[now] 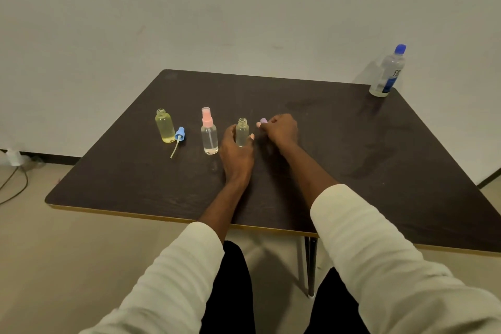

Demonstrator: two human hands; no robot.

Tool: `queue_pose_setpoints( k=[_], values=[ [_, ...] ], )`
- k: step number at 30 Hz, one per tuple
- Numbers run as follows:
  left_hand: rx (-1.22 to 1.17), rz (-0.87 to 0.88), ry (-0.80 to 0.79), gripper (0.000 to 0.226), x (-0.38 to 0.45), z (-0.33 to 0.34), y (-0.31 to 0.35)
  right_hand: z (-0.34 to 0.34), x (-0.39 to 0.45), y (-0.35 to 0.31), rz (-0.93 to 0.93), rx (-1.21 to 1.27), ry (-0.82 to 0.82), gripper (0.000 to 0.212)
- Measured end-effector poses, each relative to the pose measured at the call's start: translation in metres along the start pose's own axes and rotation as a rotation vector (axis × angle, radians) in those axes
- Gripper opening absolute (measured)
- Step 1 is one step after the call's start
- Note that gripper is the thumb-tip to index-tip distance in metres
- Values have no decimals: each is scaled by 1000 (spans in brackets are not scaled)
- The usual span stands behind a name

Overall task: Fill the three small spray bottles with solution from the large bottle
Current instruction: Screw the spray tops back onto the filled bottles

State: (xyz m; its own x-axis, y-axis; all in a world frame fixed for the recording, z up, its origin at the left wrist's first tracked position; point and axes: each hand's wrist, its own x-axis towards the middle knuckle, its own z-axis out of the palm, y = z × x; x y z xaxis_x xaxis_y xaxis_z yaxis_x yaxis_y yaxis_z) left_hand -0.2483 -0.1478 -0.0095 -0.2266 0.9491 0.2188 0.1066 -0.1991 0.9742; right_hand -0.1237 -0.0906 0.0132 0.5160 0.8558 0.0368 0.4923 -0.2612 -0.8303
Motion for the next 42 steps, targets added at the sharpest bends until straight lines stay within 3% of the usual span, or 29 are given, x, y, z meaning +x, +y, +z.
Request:
queue_pose_setpoints(
  k=[5,8,11,18,23,27,31,35,42],
  values=[
    [-20,-3,-4,26,-1,2,0,-27,-15,-19,-107,554,145,20],
    [-32,-4,-5,23,-2,3,1,-48,-31,-40,-193,860,69,25],
    [-25,-19,-13,24,-3,3,3,-55,-48,-60,-268,995,-30,28],
    [-20,-4,-26,23,-2,2,3,-44,-59,-70,-369,803,-74,25],
    [-33,9,-35,21,-2,0,3,-42,-60,-71,-394,725,-65,11],
    [-30,11,-36,22,-2,0,3,-37,-57,-68,-430,616,-60,20],
    [-29,12,-40,22,-4,-1,3,-28,-58,-59,-423,525,-86,10],
    [-36,29,-44,21,-4,-1,2,-16,-58,-48,-404,418,-117,24],
    [-49,43,-50,16,-5,-1,3,-13,-59,-38,-415,277,-184,24]
  ],
)
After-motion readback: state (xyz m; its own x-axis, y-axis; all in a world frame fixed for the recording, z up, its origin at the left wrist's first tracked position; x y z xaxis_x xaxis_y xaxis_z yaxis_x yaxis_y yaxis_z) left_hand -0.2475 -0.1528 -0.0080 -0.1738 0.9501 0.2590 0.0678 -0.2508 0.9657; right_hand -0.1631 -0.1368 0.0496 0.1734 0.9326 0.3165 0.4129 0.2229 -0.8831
